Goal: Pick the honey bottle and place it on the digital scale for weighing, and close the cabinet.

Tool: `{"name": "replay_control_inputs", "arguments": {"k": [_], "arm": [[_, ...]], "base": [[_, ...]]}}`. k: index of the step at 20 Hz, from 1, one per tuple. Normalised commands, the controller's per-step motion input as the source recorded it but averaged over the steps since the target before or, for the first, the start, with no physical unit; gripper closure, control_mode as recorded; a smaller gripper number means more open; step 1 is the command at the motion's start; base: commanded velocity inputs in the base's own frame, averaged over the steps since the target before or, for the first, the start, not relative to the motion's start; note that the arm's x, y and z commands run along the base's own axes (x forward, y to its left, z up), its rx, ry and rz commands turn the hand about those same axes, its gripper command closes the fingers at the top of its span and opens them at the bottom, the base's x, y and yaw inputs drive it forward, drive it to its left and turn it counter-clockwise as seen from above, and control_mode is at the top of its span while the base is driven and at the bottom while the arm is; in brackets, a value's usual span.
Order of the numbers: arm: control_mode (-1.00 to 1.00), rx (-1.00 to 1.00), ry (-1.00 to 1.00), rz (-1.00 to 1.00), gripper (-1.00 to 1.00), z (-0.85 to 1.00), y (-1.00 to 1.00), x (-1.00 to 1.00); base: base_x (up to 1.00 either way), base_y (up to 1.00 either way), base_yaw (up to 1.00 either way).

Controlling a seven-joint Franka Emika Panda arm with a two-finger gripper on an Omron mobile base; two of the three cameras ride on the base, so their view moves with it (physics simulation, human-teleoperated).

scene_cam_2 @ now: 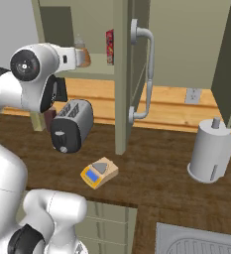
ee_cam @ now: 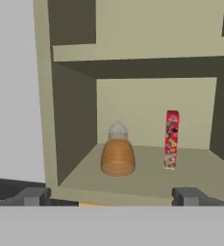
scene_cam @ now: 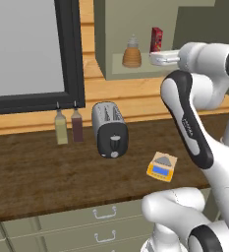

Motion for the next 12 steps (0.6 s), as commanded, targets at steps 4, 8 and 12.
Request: {"name": "replay_control_inputs", "arguments": {"k": [4,8,12], "arm": [[-1.00,0.00,0.00,0.00,-1.00,0.00,0.00,0.35],[-1.00,0.00,0.05,0.00,-1.00,0.00,0.02,0.47],[-1.00,0.00,0.03,0.00,-1.00,0.00,0.01,0.52]], "base": [[0.00,0.00,0.00],[0.00,0.00,0.00],[0.00,0.00,0.00]]}}
